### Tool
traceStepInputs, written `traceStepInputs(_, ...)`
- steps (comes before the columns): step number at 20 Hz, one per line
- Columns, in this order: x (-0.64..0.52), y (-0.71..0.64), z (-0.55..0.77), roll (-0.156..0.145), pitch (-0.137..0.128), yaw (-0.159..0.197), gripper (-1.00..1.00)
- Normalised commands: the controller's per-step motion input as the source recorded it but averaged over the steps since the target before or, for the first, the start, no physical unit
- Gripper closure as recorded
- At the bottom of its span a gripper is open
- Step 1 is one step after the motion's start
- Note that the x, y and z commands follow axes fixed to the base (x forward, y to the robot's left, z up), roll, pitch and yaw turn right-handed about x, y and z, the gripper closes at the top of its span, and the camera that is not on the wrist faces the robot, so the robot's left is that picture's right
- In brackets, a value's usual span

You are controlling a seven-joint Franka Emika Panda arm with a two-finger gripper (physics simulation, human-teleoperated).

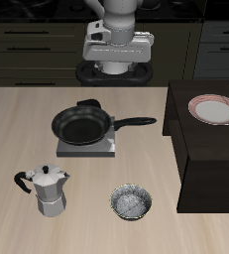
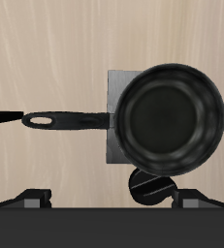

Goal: Place the bowl on the plate

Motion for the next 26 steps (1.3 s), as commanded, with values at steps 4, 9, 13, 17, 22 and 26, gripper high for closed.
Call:
traceStepInputs(4,0.32,-0.02,0.08,-0.007,-0.005,-0.007,-1.0)
traceStepInputs(9,0.34,-0.01,0.0,-0.013,0.011,0.017,-1.0)
traceStepInputs(13,0.26,-0.01,-0.03,-0.016,0.01,-0.003,-1.0)
traceStepInputs(17,0.4,-0.06,0.01,-0.018,0.018,-0.019,-1.0)
traceStepInputs(22,0.32,0.06,0.04,0.041,-0.006,0.029,-1.0)
traceStepInputs(26,0.41,0.07,0.03,-0.013,0.003,0.003,-1.0)
